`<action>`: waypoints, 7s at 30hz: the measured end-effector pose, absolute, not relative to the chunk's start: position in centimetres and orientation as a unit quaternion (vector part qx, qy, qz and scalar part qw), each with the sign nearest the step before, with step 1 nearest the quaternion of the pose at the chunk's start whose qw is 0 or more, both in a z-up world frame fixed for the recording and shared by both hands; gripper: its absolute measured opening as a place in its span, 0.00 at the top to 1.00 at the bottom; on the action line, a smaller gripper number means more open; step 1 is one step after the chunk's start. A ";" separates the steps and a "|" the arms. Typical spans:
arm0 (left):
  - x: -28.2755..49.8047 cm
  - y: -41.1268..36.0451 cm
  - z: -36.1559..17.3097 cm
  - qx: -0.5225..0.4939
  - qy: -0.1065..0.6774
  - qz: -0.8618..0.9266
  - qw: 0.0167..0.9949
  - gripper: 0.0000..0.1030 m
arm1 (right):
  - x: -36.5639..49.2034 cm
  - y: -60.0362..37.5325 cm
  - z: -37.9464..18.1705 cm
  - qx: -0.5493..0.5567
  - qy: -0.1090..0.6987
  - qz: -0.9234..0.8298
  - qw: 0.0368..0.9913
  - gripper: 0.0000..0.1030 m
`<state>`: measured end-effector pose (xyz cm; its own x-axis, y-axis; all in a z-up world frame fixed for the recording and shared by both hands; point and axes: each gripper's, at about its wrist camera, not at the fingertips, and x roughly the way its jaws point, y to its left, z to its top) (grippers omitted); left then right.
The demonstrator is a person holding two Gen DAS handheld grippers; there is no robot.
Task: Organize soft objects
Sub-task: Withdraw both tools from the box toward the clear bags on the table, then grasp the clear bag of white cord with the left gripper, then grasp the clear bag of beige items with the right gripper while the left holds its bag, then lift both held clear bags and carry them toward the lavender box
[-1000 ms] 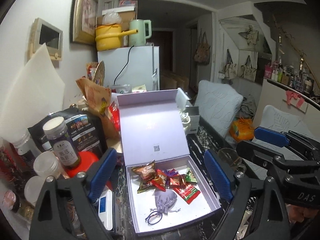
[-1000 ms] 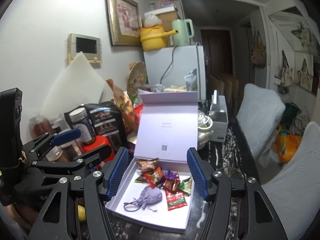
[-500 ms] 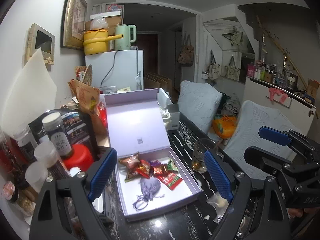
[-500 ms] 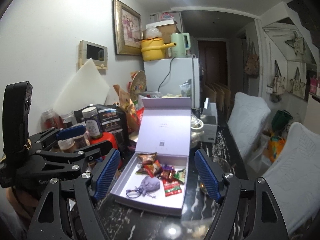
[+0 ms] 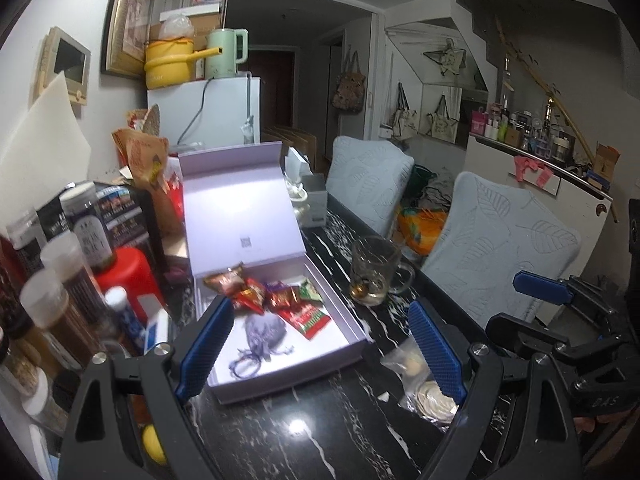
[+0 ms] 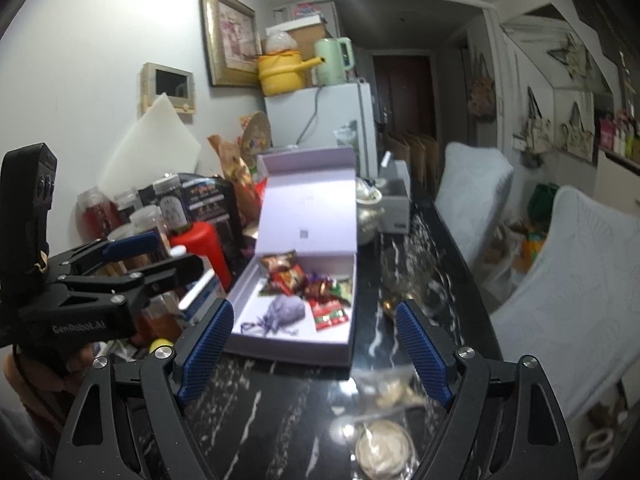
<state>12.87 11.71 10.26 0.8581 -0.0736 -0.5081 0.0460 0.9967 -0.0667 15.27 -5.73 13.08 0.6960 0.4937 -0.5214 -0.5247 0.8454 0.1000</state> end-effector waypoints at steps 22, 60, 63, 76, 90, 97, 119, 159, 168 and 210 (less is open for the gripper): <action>13.8 5.9 1.0 -0.054 0.374 -0.102 0.920 0.13 | 13.1 -12.2 4.2 0.008 0.358 0.199 0.912 0.18; 20.9 -4.7 -9.8 -0.071 0.532 -0.012 0.844 0.13 | 16.7 -23.3 -2.0 0.036 0.417 0.123 0.900 0.18; 21.3 -5.2 -10.1 -0.051 0.530 0.002 0.847 0.03 | 17.0 -23.3 -2.2 0.039 0.420 0.123 0.898 0.18; 18.9 -4.0 -9.8 -0.021 0.477 -0.043 0.878 0.38 | 17.4 -21.5 -2.5 0.040 0.426 0.143 0.893 0.18; 15.5 2.2 -8.4 -0.067 0.475 -0.054 0.876 0.59 | 17.7 -17.6 -2.8 0.025 0.432 0.164 0.887 0.18; 15.2 5.9 -8.1 -0.075 0.464 -0.007 0.883 0.59 | 18.6 -14.7 -3.1 0.021 0.437 0.185 0.880 0.18; 18.1 8.3 -10.6 -0.055 0.506 0.038 0.860 0.02 | 27.3 -7.8 -5.0 0.019 0.468 0.179 0.865 0.10; 15.3 6.7 -9.5 -0.054 0.469 -0.042 0.881 0.55 | 18.0 -12.6 -5.3 0.033 0.480 0.197 0.854 0.32; 12.6 6.3 -7.6 -0.062 0.453 -0.056 0.888 0.55 | 15.4 -11.9 -4.6 0.033 0.464 0.234 0.854 0.32; 7.4 12.9 3.5 -0.071 0.302 -0.051 0.949 0.55 | 12.5 -3.5 5.4 0.019 0.346 0.387 0.854 0.32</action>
<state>7.38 12.86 3.54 0.8119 -0.1407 -0.5666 0.0548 0.9846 -0.1659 12.50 -3.52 5.42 0.4599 0.6749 -0.5770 -0.6490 0.6990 0.3003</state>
